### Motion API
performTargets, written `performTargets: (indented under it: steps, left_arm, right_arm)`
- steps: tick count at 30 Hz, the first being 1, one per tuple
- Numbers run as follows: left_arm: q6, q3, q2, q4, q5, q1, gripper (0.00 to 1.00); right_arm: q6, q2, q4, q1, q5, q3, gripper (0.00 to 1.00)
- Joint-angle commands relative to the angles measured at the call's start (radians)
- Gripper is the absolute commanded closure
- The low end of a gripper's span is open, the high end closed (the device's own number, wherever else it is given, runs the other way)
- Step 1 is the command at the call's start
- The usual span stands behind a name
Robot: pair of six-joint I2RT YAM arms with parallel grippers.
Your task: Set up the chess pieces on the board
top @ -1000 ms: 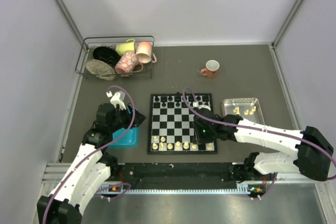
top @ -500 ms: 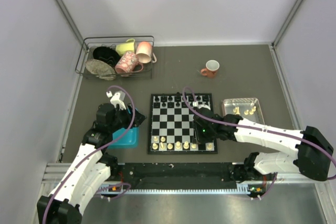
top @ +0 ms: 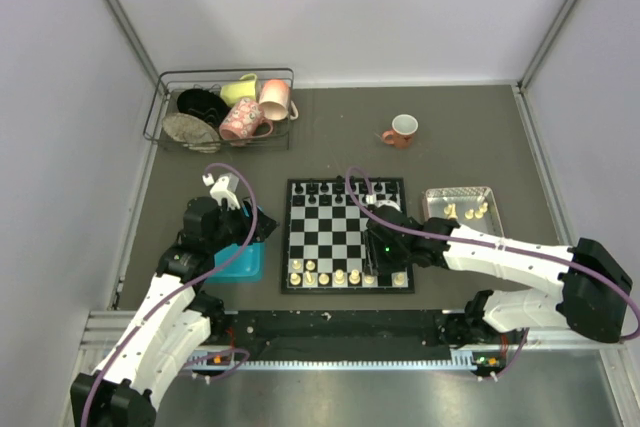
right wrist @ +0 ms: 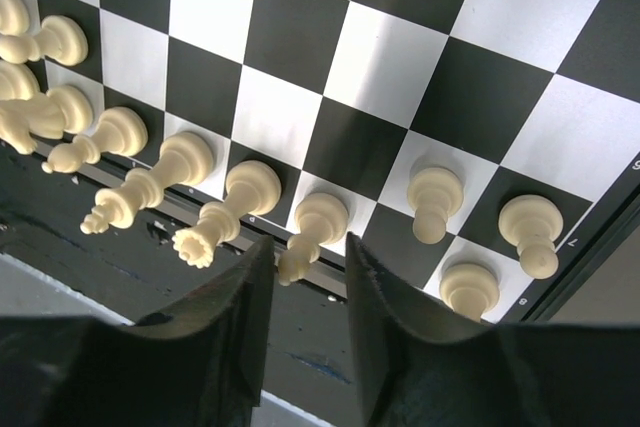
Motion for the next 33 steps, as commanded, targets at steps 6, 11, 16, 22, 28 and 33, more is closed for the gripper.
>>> performTargets:
  steps: [6, 11, 16, 22, 28, 33]
  left_arm:
    - [0.011, -0.012, -0.005, 0.052, 0.007, 0.005, 0.45]
    - [0.011, -0.012, -0.007, 0.052, 0.008, 0.003, 0.45]
    - [0.011, -0.009, -0.005, 0.05, 0.01, 0.005, 0.45]
    - [0.012, -0.006, -0.005, 0.046, 0.011, 0.005, 0.45]
    - [0.012, -0.006, -0.002, 0.049, 0.011, 0.005, 0.45]
    - [0.012, -0.006, -0.004, 0.047, 0.011, 0.005, 0.45]
  right_arm:
    - [-0.003, -0.004, 0.026, 0.015, 0.015, 0.026, 0.58]
    - [-0.009, -0.028, 0.019, 0.015, 0.011, 0.041, 0.58]
    - [-0.043, -0.085, -0.074, 0.003, 0.099, 0.094, 0.57]
    - [-0.174, -0.223, -0.177, -0.261, 0.099, 0.139, 0.56]
    - [-0.329, -0.248, -0.192, -0.678, 0.085, 0.156, 0.53]
    - [-0.391, -0.168, -0.175, -0.832, 0.122, 0.151, 0.55]
